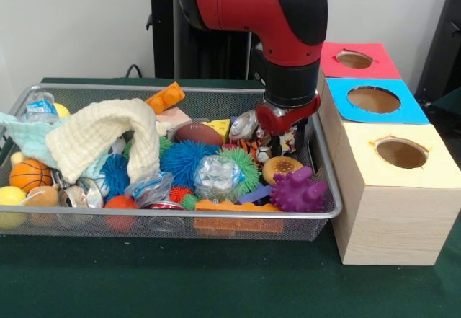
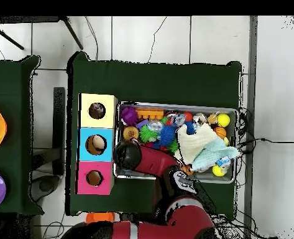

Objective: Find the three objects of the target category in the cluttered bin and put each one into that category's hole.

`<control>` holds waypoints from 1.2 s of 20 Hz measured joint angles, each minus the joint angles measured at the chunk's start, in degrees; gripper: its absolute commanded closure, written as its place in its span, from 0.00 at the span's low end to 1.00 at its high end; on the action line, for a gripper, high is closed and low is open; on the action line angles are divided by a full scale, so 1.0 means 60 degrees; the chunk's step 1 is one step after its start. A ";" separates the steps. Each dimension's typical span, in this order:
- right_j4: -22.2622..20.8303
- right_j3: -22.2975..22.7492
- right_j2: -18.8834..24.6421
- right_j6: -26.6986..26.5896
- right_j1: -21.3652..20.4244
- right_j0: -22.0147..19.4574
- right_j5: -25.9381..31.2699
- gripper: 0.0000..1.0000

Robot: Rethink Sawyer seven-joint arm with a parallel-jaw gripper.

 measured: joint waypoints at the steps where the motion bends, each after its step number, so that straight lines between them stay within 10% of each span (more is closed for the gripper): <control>1: 0.0009 -0.0048 -0.0017 0.0000 0.0041 0.0013 0.0049 0.00; 12: 0.0082 -0.0612 -0.0333 0.0000 0.0415 0.0282 0.0714 0.00; 24: 0.0204 -0.1287 -0.0999 0.0000 0.0322 0.0961 0.3633 0.00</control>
